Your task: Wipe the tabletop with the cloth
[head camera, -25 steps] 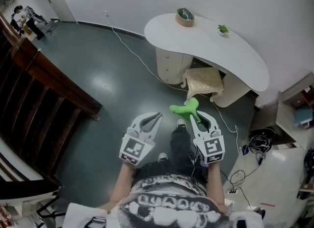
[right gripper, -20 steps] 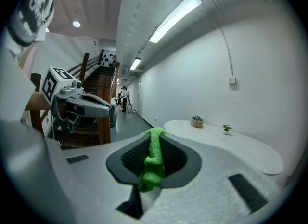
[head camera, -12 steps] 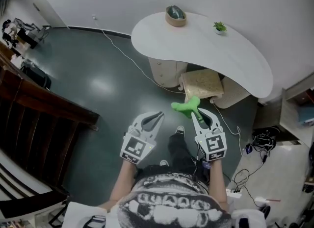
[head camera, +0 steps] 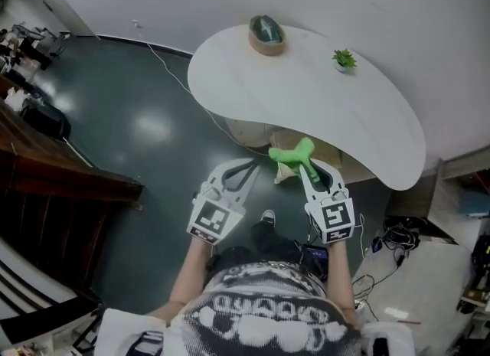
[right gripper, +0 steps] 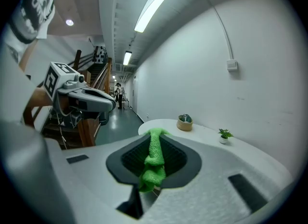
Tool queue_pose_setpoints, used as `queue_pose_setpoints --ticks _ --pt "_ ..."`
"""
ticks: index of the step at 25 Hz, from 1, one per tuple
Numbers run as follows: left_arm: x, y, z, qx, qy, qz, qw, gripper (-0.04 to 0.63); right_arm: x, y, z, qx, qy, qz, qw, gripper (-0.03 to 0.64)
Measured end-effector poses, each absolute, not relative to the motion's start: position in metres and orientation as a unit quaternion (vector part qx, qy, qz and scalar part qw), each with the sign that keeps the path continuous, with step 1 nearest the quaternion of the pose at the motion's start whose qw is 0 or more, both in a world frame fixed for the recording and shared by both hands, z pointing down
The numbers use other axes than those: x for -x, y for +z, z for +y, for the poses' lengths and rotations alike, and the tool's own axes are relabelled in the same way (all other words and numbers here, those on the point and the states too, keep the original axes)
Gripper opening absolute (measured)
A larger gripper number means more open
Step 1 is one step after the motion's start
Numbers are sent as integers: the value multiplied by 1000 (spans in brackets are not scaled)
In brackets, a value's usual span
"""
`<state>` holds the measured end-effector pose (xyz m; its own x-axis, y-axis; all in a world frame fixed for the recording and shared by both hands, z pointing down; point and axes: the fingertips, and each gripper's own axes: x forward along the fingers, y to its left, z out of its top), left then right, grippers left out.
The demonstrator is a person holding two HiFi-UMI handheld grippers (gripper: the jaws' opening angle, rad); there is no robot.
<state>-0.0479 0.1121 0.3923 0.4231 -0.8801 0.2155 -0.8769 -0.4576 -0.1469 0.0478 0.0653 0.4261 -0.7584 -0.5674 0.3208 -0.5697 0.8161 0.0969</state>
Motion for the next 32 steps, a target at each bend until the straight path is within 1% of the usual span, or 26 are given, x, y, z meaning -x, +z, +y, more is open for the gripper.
queue_pose_setpoints --ticks 10,14,20,24,32 --pt "45 396 47 838 -147 525 1 17 -32 435 3 -282 18 -946 157 52" --pt "40 392 29 843 -151 516 -5 17 -32 435 -9 -287 25 -946 149 52" --pt "44 400 -6 858 -161 488 5 17 -23 442 -36 -305 37 -941 144 52" --pt "69 406 -35 867 -158 472 6 17 0 451 -68 -323 46 -934 144 51" --pt "157 411 -116 879 -159 450 6 17 75 464 -153 -353 60 -919 164 52"
